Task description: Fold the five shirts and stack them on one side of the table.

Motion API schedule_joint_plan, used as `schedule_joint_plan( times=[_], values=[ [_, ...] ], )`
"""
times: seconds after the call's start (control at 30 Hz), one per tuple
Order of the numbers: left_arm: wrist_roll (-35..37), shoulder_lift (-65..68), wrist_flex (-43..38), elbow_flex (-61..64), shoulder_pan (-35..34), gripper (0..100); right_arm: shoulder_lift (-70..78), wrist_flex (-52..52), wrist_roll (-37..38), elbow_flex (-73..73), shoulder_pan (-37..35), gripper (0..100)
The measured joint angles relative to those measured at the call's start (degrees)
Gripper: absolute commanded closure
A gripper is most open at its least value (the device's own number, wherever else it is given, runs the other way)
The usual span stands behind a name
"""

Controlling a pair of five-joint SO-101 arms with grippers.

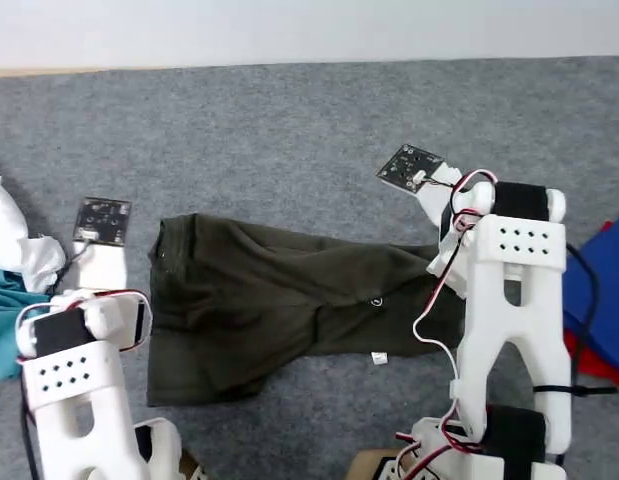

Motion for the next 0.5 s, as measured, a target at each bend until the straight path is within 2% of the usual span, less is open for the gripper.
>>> schedule_joint_plan(
  times=[0.1, 0.3, 0.5],
  values=[
    [-5.0, 0.0, 1.7, 0.0, 3.2, 95, 0.0, 0.0, 0.0, 1.1, -0.2, 98.8],
    [-11.8, 0.0, 6.4, 0.0, 11.1, 97, 0.0, -1.2, -1.2, 3.3, -0.2, 98.8],
    [-25.1, 0.0, 12.7, 0.3, 14.4, 97, 0.1, -5.5, -1.8, 8.2, -0.2, 98.8]
  ],
)
